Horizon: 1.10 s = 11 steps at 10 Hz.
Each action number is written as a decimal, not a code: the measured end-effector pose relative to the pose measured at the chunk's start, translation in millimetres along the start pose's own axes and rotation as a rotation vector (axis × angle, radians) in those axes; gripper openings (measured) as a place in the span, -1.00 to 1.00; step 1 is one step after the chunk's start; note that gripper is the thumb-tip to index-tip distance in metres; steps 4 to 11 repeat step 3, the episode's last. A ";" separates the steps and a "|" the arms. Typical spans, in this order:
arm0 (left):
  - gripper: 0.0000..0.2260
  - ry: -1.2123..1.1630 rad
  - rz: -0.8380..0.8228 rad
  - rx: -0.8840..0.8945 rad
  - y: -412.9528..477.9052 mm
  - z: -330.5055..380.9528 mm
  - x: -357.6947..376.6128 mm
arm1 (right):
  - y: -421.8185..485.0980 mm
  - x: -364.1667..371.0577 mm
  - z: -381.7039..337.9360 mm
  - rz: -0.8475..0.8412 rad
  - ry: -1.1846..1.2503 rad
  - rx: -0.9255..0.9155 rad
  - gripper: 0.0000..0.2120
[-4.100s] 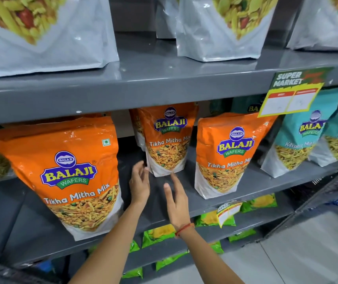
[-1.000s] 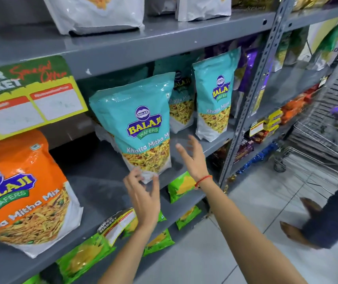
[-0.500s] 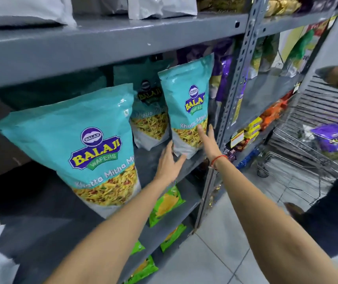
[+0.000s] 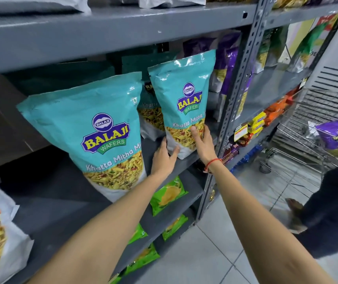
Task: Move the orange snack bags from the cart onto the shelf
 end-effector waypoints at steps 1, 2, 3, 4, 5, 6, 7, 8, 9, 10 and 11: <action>-0.37 -0.015 -0.070 -0.061 -5.7 4.1 -5.6 | -11.5 -0.7 -9.2 -0.029 -0.048 0.025 -0.35; -0.32 -0.018 -0.123 -0.105 -18.8 6.9 -8.9 | -21.4 -3.1 -10.1 -0.022 -0.094 0.020 -0.29; -0.44 0.018 -0.169 -0.040 -37.2 10.9 -24.0 | -46.7 -2.5 -20.8 0.068 -0.163 -0.056 -0.38; -0.44 0.018 -0.169 -0.040 -37.2 10.9 -24.0 | -46.7 -2.5 -20.8 0.068 -0.163 -0.056 -0.38; -0.44 0.018 -0.169 -0.040 -37.2 10.9 -24.0 | -46.7 -2.5 -20.8 0.068 -0.163 -0.056 -0.38; -0.44 0.018 -0.169 -0.040 -37.2 10.9 -24.0 | -46.7 -2.5 -20.8 0.068 -0.163 -0.056 -0.38; -0.44 0.018 -0.169 -0.040 -37.2 10.9 -24.0 | -46.7 -2.5 -20.8 0.068 -0.163 -0.056 -0.38; -0.44 0.018 -0.169 -0.040 -37.2 10.9 -24.0 | -46.7 -2.5 -20.8 0.068 -0.163 -0.056 -0.38; -0.44 0.018 -0.169 -0.040 -37.2 10.9 -24.0 | -46.7 -2.5 -20.8 0.068 -0.163 -0.056 -0.38; -0.44 0.018 -0.169 -0.040 -37.2 10.9 -24.0 | -46.7 -2.5 -20.8 0.068 -0.163 -0.056 -0.38; -0.44 0.018 -0.169 -0.040 -37.2 10.9 -24.0 | -46.7 -2.5 -20.8 0.068 -0.163 -0.056 -0.38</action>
Point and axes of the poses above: each hand's wrist, its own y-axis towards the middle knuckle, its own x-axis out of the palm, z = x × y, the point moved 2 cm from there along y, towards the middle knuckle, and after that the axes turned 9 degrees about x, right-handed, at the moved point
